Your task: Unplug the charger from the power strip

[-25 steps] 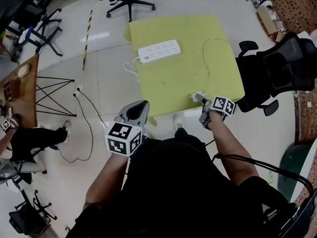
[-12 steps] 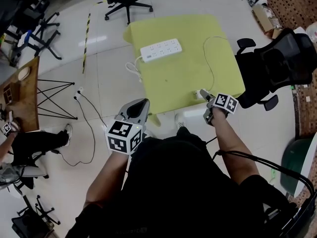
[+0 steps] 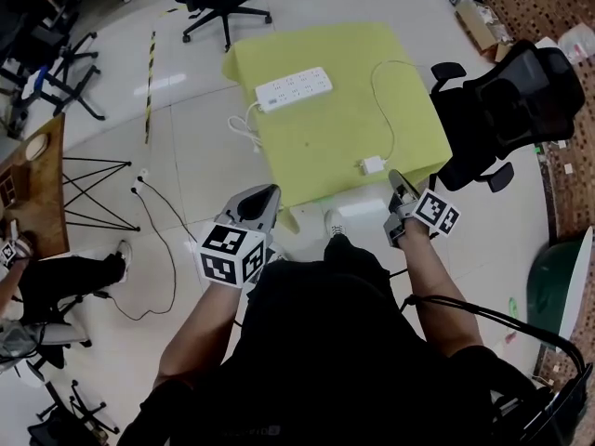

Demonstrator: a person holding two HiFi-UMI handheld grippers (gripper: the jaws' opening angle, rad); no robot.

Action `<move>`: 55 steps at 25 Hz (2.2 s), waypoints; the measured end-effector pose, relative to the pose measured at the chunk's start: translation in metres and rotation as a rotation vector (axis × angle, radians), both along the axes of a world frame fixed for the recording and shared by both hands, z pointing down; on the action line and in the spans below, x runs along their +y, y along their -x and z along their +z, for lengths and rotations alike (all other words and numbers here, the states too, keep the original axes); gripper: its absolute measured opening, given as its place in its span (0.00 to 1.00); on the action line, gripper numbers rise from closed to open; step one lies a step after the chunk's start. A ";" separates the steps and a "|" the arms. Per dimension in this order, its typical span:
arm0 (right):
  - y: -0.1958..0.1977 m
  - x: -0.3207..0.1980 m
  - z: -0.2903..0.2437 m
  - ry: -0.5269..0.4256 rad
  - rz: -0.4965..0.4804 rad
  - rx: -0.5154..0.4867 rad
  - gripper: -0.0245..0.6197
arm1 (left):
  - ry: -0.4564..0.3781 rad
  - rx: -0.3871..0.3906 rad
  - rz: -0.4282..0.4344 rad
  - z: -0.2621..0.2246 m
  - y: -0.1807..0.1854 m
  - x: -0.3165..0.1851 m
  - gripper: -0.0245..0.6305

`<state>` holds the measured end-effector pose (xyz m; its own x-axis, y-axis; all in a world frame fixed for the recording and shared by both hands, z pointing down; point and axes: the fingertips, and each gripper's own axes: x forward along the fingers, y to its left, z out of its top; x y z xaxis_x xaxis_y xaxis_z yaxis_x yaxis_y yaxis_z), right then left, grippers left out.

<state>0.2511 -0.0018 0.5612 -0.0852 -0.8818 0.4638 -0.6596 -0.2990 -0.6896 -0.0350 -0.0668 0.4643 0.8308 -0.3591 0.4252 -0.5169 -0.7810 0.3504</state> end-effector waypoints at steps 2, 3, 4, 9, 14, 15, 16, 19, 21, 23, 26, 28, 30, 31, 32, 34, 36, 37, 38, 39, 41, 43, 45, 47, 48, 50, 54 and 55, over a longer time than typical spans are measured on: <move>0.016 0.002 -0.023 -0.072 -0.047 -0.028 0.04 | 0.002 0.002 0.006 0.000 -0.002 0.007 0.05; 0.025 0.001 -0.035 -0.109 -0.084 -0.044 0.04 | 0.000 0.003 0.003 -0.001 -0.002 0.010 0.05; 0.035 0.000 -0.048 -0.151 -0.128 -0.057 0.04 | -0.004 0.005 -0.003 -0.004 -0.004 0.013 0.05; 0.070 0.003 -0.096 -0.317 -0.370 -0.016 0.04 | -0.045 0.010 -0.064 -0.022 -0.019 0.037 0.04; 0.080 0.025 -0.112 -0.333 -0.564 0.068 0.04 | -0.068 0.029 -0.177 -0.030 -0.049 0.067 0.05; 0.078 0.036 -0.116 -0.339 -0.604 0.106 0.04 | -0.071 0.036 -0.199 -0.031 -0.059 0.077 0.05; 0.074 0.048 -0.121 -0.347 -0.643 0.151 0.04 | -0.074 0.039 -0.218 -0.032 -0.069 0.089 0.05; 0.054 0.086 -0.130 -0.372 -0.718 0.276 0.04 | -0.075 0.034 -0.258 -0.028 -0.097 0.129 0.05; 0.034 0.109 -0.131 -0.379 -0.734 0.303 0.04 | -0.065 0.028 -0.284 -0.020 -0.112 0.157 0.05; 0.015 0.128 -0.126 -0.366 -0.747 0.289 0.04 | -0.046 0.017 -0.316 -0.011 -0.123 0.180 0.05; 0.000 0.153 -0.117 -0.336 -0.772 0.255 0.04 | -0.028 -0.003 -0.344 -0.008 -0.132 0.212 0.05; -0.003 0.168 -0.115 -0.328 -0.794 0.249 0.04 | -0.027 -0.018 -0.357 -0.011 -0.132 0.228 0.05; -0.006 0.179 -0.113 -0.325 -0.807 0.252 0.04 | -0.026 -0.028 -0.369 -0.013 -0.130 0.238 0.05; -0.007 0.182 -0.113 -0.324 -0.808 0.252 0.04 | -0.026 -0.034 -0.370 -0.014 -0.130 0.242 0.05; -0.007 0.186 -0.113 -0.325 -0.807 0.252 0.04 | -0.027 -0.040 -0.369 -0.015 -0.129 0.245 0.05; -0.006 0.192 -0.114 -0.328 -0.803 0.253 0.04 | -0.031 -0.050 -0.361 -0.017 -0.128 0.251 0.04; -0.002 0.198 -0.118 -0.331 -0.803 0.261 0.04 | -0.033 -0.052 -0.350 -0.020 -0.128 0.255 0.04; 0.001 0.202 -0.119 -0.331 -0.805 0.266 0.04 | -0.034 -0.051 -0.343 -0.022 -0.127 0.258 0.05; 0.004 0.205 -0.120 -0.329 -0.806 0.271 0.04 | -0.036 -0.051 -0.337 -0.023 -0.126 0.261 0.05; 0.007 0.208 -0.121 -0.327 -0.805 0.273 0.04 | -0.038 -0.051 -0.333 -0.025 -0.123 0.263 0.05; 0.017 0.214 -0.121 -0.320 -0.802 0.276 0.04 | -0.044 -0.050 -0.329 -0.028 -0.114 0.266 0.05; 0.029 0.220 -0.120 -0.309 -0.800 0.281 0.04 | -0.043 -0.053 -0.324 -0.027 -0.102 0.271 0.05; 0.042 0.226 -0.119 -0.298 -0.795 0.281 0.04 | -0.031 -0.058 -0.319 -0.024 -0.090 0.276 0.05; 0.054 0.232 -0.120 -0.294 -0.790 0.286 0.04 | -0.024 -0.057 -0.312 -0.023 -0.079 0.281 0.04; 0.060 0.233 -0.121 -0.294 -0.788 0.293 0.04 | -0.026 -0.054 -0.308 -0.024 -0.074 0.281 0.04; 0.069 0.234 -0.120 -0.292 -0.784 0.304 0.04 | -0.031 -0.047 -0.300 -0.024 -0.066 0.280 0.04; 0.088 0.238 -0.121 -0.276 -0.777 0.314 0.04 | -0.030 -0.031 -0.296 -0.026 -0.050 0.280 0.04; 0.091 0.239 -0.122 -0.276 -0.780 0.322 0.04 | -0.032 -0.027 -0.295 -0.026 -0.047 0.281 0.04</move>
<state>0.1597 0.2376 0.4397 -0.6104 -0.7112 0.3486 -0.7807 0.4660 -0.4163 0.0122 0.2142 0.4381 0.6774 -0.5965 0.4304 -0.7317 -0.6062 0.3116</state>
